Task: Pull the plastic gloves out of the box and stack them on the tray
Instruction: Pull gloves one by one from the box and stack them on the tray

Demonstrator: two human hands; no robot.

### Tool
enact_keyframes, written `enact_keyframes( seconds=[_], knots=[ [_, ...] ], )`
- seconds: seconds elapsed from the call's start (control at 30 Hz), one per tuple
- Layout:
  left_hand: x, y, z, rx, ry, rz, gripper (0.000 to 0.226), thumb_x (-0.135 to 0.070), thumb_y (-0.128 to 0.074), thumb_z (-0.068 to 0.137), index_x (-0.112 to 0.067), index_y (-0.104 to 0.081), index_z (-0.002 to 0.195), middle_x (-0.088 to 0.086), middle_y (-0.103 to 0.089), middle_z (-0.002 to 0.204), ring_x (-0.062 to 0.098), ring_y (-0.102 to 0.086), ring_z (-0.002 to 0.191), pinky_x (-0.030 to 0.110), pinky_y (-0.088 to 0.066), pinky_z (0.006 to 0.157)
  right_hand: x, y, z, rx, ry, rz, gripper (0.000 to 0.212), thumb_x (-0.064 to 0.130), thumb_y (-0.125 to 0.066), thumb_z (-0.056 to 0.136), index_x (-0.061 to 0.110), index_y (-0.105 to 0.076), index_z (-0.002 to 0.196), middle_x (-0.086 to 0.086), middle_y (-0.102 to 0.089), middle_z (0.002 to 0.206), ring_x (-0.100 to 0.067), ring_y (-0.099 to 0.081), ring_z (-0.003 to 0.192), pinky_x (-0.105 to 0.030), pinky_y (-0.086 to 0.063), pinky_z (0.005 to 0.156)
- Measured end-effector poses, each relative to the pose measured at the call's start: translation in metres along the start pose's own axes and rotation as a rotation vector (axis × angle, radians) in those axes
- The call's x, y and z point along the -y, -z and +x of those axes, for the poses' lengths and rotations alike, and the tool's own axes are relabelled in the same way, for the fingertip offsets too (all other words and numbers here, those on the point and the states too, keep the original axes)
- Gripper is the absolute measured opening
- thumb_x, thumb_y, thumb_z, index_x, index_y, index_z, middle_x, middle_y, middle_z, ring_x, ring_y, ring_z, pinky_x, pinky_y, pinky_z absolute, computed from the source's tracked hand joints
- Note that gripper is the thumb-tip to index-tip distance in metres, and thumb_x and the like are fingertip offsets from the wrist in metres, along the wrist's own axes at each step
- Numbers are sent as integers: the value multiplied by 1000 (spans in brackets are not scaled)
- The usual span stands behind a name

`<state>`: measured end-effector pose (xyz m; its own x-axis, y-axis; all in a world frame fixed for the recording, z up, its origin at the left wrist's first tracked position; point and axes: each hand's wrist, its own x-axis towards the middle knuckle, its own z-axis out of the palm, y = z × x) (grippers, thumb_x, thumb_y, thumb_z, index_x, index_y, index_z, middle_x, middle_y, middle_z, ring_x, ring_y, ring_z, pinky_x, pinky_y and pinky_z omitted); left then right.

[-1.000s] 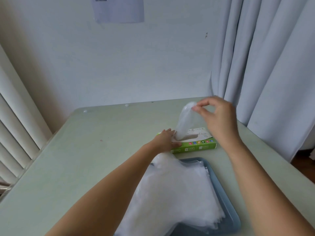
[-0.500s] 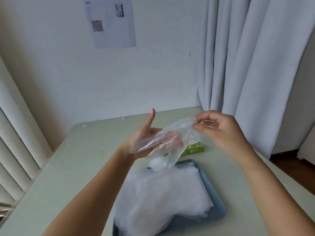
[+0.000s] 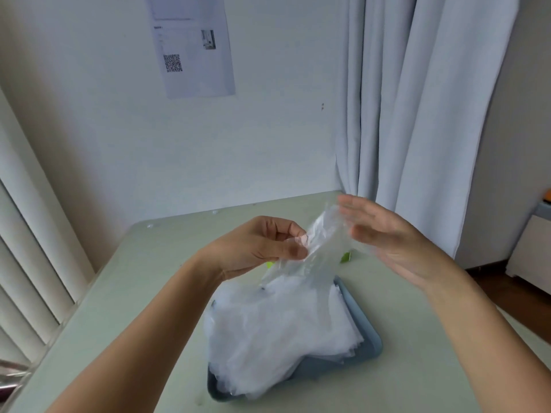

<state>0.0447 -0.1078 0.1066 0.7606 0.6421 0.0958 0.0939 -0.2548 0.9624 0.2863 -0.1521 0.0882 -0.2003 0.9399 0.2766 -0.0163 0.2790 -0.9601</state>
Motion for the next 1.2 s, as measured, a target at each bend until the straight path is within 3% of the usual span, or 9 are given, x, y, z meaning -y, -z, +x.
enact_keyframes(
  seconds=[0.13,0.2,0.33,0.47,0.6,0.67,0.93,1.1,1.2],
  knots=[
    [-4,5,-16,42,-59,88,30,-1,-65,78,-22,-72,98,11,-42,73,13,-43,65,17,-39,66,-21,3,-4,319,-156,269,96,47,-80,68,3,-38,143,-16,-42,147,-29,-37,138,-43,-24,117],
    [-7,7,-21,82,-54,112,41,1,-63,77,-29,-72,104,8,-40,69,12,-40,62,18,-37,63,-32,1,-7,323,-195,355,91,38,-84,66,-1,-44,138,-20,-45,143,-31,-43,134,-40,-31,114],
    [-7,8,-27,86,-43,110,48,1,-63,74,-30,-69,111,8,-31,66,14,-33,58,22,-35,60,-40,-15,-12,246,-170,404,58,33,-93,52,7,-74,99,-11,-71,102,-22,-67,98,-30,-54,87],
    [6,10,-33,7,23,57,45,1,-57,81,-18,-64,121,9,-30,64,18,-32,60,27,-35,61,-37,-33,-12,72,-177,433,21,18,-83,61,8,-74,77,-6,-70,77,-16,-69,74,-29,-58,78],
    [19,3,-39,-137,135,-14,35,-35,-65,84,-12,-71,110,7,-22,61,12,-23,52,18,-28,47,-30,-45,-14,-34,-216,83,18,21,-64,81,5,-62,88,-4,-43,56,-8,-37,43,-16,-32,41],
    [30,1,-37,-280,190,4,38,-36,-63,79,-4,-72,98,-1,-27,56,10,-22,47,16,-22,41,-34,-46,-12,-37,-248,-63,14,17,-61,89,4,-60,91,-4,-42,56,-6,-32,39,-16,-21,39],
    [92,16,-28,-506,463,533,22,-28,-64,89,-13,-72,75,-11,-38,36,6,-29,34,15,-24,38,-97,-50,10,-52,-365,-547,20,15,-59,93,12,-54,74,-2,-59,59,-2,-35,34,-16,-30,37],
    [115,27,-21,-687,443,819,19,-29,-57,92,-14,-69,94,-8,-53,64,12,-48,60,24,-36,55,-128,-54,16,-114,-328,-831,41,19,-61,90,16,-35,58,2,-47,55,-8,-37,44,-18,-29,44],
    [112,18,-17,-748,304,919,26,-27,-57,92,-16,-61,115,-1,-59,99,16,-58,89,27,-43,77,-127,-53,13,-127,-352,-725,34,15,-57,92,13,-41,63,-2,-64,58,-10,-53,40,-18,-40,45]
  ],
)
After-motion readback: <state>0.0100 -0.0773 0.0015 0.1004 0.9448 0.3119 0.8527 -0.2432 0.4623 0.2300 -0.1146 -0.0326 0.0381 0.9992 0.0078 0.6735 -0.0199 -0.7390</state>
